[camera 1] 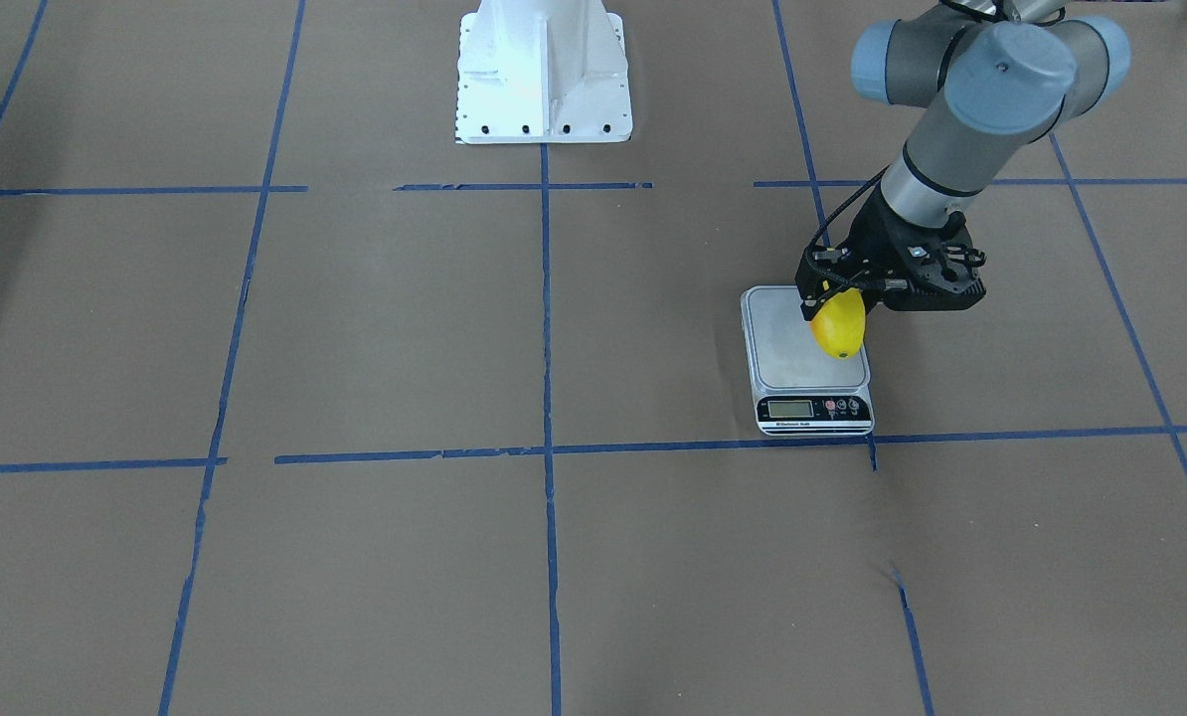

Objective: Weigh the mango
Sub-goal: 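Carry the mango over the scale and lower it onto the pan, then open the left gripper and withdraw it away from the scale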

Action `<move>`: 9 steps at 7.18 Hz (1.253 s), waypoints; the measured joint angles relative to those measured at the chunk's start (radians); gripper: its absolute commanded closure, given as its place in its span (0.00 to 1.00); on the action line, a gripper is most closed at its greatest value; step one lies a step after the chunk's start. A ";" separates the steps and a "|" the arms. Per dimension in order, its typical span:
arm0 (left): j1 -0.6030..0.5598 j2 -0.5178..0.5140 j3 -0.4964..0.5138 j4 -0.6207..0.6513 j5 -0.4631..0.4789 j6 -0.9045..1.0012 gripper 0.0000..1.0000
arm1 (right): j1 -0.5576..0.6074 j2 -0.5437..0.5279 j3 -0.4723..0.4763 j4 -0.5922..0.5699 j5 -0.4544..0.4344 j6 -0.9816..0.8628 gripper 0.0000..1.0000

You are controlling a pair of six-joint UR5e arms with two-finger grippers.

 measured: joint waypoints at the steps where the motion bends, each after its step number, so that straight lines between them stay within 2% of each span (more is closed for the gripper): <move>1: 0.018 0.001 0.054 -0.060 0.017 -0.009 1.00 | 0.000 0.000 0.000 0.000 0.000 0.000 0.00; 2: 0.038 0.001 0.092 -0.099 0.029 -0.016 1.00 | 0.000 0.000 0.000 0.000 0.000 0.000 0.00; 3: 0.053 0.002 0.111 -0.119 0.035 -0.018 0.22 | 0.000 0.000 0.000 0.000 0.000 0.000 0.00; 4: 0.060 0.002 0.117 -0.129 0.037 -0.018 0.00 | 0.000 0.000 0.000 0.000 0.000 0.000 0.00; 6: 0.061 0.005 0.104 -0.132 0.038 -0.010 0.00 | 0.000 0.000 0.001 0.000 0.000 0.000 0.00; 7: 0.055 0.009 0.063 -0.124 0.037 -0.007 0.00 | 0.000 0.000 0.001 0.000 0.000 0.000 0.00; 9: -0.013 0.043 -0.106 -0.022 0.032 0.031 0.00 | 0.000 0.000 0.001 0.000 0.000 0.000 0.00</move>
